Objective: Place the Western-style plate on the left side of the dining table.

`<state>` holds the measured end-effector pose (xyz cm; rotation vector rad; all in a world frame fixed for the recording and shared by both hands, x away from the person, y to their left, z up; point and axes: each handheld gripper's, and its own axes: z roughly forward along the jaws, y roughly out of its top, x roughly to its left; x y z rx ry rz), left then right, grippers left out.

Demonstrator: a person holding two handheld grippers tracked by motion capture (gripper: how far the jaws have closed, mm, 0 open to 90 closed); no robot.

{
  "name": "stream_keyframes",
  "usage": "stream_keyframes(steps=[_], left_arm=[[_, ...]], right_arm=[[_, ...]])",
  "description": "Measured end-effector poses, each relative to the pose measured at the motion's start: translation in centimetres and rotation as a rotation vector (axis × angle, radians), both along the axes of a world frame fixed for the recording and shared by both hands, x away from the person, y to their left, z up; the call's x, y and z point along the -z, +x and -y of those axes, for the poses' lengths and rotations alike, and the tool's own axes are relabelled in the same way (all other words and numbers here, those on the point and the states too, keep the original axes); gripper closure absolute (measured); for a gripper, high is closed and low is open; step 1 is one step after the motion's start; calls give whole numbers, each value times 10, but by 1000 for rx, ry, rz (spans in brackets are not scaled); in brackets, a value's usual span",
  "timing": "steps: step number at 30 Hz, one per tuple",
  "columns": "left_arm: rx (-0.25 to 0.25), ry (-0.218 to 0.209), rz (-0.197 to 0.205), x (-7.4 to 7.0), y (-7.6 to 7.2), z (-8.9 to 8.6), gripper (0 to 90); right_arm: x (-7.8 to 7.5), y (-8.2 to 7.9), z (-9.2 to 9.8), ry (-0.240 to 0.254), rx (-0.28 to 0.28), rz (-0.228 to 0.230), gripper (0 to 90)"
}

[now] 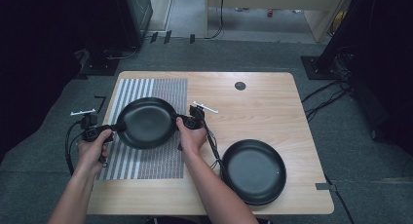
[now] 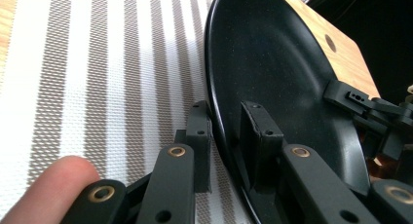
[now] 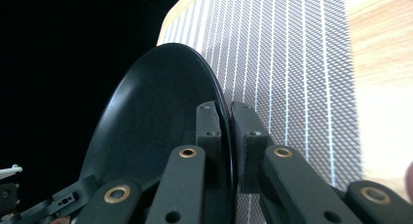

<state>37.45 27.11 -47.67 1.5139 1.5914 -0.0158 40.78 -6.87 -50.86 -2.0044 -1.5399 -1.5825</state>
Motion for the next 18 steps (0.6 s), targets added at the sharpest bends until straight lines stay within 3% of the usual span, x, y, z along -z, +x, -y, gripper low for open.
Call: stream_keyframes(steps=[4,18], left_arm=[[-39,-1,-28,13,11,-6,756],[-72,-14,-74,32,27,-5,745]], right_arm=[[8,7,-9,-8,6,-9,836],[19,20,-18,-86,26,8,832]])
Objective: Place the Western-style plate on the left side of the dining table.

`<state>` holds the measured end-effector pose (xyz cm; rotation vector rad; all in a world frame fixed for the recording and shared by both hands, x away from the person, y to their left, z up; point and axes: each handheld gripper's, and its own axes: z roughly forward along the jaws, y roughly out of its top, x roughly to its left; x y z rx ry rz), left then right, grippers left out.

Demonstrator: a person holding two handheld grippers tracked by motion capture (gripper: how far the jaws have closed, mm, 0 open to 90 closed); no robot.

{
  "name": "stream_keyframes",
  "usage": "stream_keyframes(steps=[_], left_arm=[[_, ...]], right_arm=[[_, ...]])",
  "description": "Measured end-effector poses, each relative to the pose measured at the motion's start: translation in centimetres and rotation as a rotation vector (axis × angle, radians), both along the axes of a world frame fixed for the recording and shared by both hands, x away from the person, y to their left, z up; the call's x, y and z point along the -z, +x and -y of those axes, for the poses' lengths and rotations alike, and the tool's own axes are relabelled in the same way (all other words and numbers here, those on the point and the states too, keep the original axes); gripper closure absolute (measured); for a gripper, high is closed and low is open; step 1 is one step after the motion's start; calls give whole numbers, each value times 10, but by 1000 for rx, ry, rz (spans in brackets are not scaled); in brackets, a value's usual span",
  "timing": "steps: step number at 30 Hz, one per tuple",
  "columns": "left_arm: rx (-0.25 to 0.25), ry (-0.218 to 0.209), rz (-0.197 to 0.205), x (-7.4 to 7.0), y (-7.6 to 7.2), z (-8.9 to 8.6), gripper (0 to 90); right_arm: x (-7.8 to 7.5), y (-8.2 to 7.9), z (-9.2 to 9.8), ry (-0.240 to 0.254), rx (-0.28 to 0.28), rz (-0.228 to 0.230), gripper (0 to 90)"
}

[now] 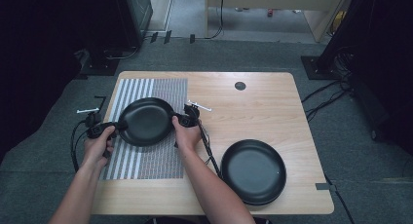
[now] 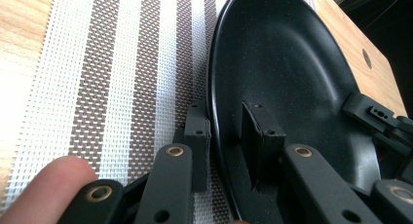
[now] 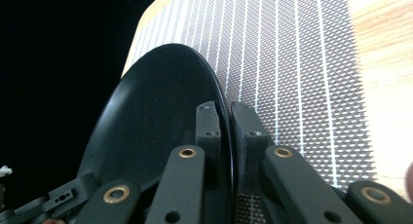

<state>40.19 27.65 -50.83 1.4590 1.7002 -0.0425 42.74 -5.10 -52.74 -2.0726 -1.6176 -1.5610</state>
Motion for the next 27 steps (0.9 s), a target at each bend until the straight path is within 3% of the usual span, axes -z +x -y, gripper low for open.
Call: stream_keyframes(steps=[10,12,14,15,17,18,19,21,25,27], left_arm=[[-16,32,4,2,1,2,715],[7,13,20,1,1,3,641],[20,14,36,0,0,4,542],[20,14,36,0,0,4,502],[12,114,84,-5,-4,7,461],[12,132,90,-6,-4,7,419],[11,143,93,-8,-5,7,419],[8,185,103,-14,-7,7,328],[6,252,130,-26,-16,11,265],[8,250,133,-28,-17,12,245]], right_arm=[[3,3,-4,-56,-27,21,819],[3,3,-4,-65,-37,26,795],[1,1,-6,-120,-42,53,708],[1,1,-6,-120,-42,53,708],[-3,-2,-6,-178,-51,69,656],[-5,-4,-5,-220,-65,76,640],[-5,-4,-5,-220,-65,76,640],[-10,-7,-1,-274,-79,92,591],[-23,-12,1,-329,-103,115,518],[-25,-13,1,-331,-110,119,501]])
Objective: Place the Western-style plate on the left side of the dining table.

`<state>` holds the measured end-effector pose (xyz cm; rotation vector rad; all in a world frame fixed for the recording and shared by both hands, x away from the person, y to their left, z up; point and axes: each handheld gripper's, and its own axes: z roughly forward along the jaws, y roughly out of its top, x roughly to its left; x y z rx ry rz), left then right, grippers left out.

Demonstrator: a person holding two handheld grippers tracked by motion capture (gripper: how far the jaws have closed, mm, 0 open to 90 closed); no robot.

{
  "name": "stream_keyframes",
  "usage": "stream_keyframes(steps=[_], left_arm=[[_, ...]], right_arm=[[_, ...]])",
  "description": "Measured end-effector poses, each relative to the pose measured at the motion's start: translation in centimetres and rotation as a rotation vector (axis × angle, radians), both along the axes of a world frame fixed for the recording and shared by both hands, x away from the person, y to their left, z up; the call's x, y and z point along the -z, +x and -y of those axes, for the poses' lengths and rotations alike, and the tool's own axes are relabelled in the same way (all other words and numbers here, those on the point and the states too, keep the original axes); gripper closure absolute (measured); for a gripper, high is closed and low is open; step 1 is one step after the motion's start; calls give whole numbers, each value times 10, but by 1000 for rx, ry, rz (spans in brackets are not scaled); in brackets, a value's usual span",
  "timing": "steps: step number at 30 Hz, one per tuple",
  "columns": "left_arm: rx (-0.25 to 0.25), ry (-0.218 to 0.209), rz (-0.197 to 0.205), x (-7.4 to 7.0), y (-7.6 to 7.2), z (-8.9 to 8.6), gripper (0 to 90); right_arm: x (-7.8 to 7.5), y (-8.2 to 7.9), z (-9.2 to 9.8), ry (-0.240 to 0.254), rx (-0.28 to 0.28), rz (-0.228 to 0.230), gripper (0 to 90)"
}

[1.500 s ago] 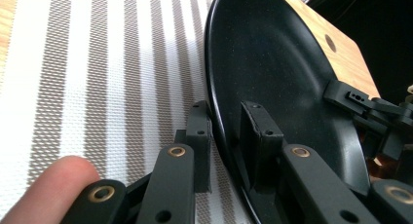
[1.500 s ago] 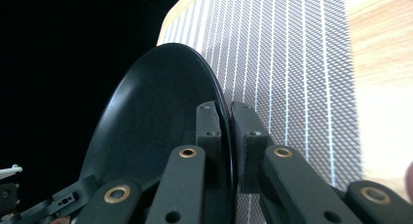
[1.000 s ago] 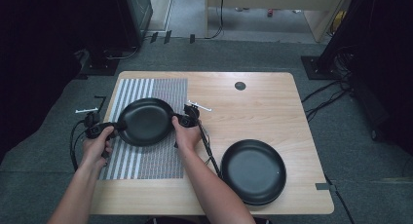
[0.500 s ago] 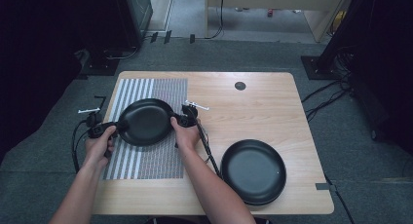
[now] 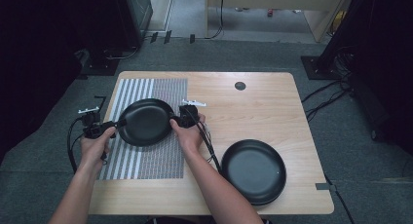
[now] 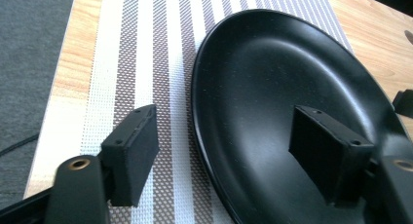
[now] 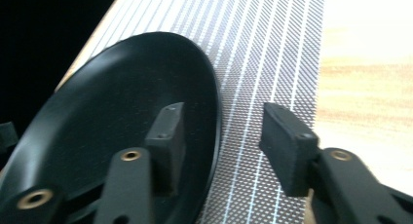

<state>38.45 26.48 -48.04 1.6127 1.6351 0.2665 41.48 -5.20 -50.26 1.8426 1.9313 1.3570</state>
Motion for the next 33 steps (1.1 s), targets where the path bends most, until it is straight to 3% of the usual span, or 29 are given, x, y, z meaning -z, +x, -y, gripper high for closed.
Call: stream_keyframes(steps=[2,4,5,6,8,9,17,21,27,33], left_arm=[[0,-5,10,-4,-4,2,219],[4,-13,24,-8,-8,6,197],[20,-10,37,-12,-12,9,185],[20,-10,37,-12,-12,9,180],[31,-15,51,-16,-16,12,168],[49,-17,72,-21,-21,15,162],[103,-17,127,-34,-37,24,119],[122,3,150,-37,-46,32,102],[161,20,184,-40,-58,42,81],[173,5,187,-40,-69,46,81]], right_arm=[[-9,-4,3,-20,-46,32,436],[-13,-5,4,-29,-56,44,411],[-20,-10,6,-86,-68,69,386],[-20,-10,6,-86,-68,69,386],[-27,-16,11,-131,-70,102,382],[-31,-19,14,-144,-72,116,383],[-53,-37,41,-150,-109,162,328],[-59,-45,53,-184,-130,173,275],[-69,-57,70,-195,-118,192,245],[-81,-69,90,-198,-105,222,243]])
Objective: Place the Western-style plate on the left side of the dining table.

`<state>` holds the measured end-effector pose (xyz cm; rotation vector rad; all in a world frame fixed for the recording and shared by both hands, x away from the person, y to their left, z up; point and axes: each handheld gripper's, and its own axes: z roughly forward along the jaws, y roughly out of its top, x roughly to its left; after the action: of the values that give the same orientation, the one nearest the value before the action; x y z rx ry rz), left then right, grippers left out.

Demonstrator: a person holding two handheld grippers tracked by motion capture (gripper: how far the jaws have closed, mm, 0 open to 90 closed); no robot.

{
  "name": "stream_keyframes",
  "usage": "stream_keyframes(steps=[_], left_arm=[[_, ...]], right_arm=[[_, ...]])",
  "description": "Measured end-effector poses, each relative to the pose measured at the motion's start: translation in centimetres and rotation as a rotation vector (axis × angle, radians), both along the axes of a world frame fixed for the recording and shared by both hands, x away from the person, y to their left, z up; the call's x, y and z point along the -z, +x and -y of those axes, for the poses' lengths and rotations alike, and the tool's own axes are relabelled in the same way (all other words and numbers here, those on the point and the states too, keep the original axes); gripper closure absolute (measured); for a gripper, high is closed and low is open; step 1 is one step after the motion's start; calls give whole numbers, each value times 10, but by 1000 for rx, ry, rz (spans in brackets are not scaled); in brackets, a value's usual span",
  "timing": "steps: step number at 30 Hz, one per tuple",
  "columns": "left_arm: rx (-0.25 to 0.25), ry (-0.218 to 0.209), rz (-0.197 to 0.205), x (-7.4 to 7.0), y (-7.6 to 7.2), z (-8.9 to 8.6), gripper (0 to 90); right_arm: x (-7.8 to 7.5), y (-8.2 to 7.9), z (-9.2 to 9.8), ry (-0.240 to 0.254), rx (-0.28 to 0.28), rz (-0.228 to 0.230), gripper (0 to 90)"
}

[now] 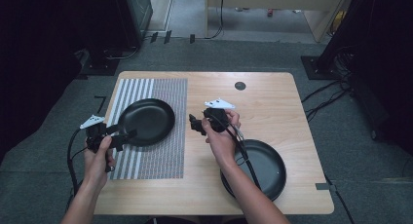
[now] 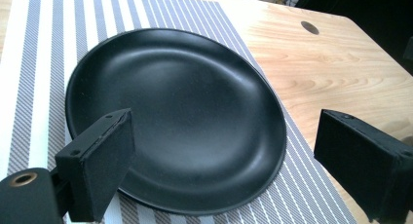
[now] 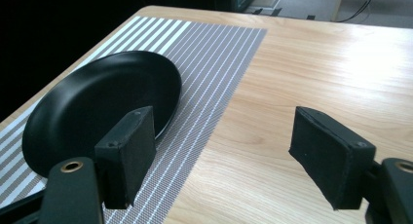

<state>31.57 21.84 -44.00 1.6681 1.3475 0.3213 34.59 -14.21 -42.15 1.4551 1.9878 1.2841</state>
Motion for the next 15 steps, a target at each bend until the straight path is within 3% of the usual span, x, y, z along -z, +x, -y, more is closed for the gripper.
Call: stream_keyframes(steps=[9,15], left_arm=[[11,12,-3,4,-18,2,81],[3,7,4,6,-32,2,81]], right_arm=[[-8,-16,34,7,19,28,247],[-6,-27,58,8,40,22,250]])
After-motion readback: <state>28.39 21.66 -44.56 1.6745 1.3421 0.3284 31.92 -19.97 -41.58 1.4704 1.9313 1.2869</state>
